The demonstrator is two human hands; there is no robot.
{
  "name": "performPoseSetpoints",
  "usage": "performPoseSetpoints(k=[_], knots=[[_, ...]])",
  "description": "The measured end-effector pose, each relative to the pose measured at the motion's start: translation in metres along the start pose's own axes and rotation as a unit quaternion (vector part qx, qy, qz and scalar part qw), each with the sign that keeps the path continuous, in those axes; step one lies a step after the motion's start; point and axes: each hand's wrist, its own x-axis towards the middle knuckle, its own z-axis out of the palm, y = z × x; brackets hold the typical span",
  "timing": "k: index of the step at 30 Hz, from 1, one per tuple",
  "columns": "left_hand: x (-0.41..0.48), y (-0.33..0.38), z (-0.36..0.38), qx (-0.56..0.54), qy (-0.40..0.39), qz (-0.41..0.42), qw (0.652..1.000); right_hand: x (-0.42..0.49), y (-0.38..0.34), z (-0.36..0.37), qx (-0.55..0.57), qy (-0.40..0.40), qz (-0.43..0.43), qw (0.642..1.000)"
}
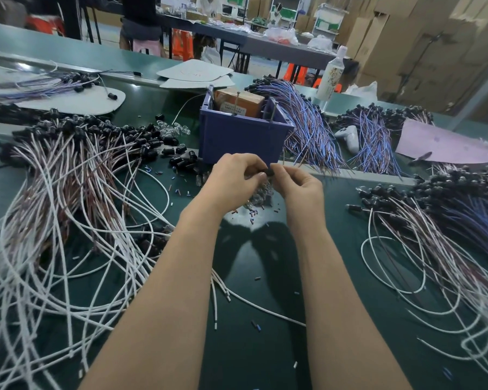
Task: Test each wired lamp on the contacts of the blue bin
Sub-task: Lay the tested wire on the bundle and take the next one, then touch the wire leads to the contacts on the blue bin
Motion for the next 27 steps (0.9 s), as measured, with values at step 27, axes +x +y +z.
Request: performPoseSetpoints(k=[27], knots=[[0.005,-0.018,-0.027,-0.020,0.120,-0.162,0.979,0.023,-0.001,-0.047,-0.056,0.358,0.029,0.932]])
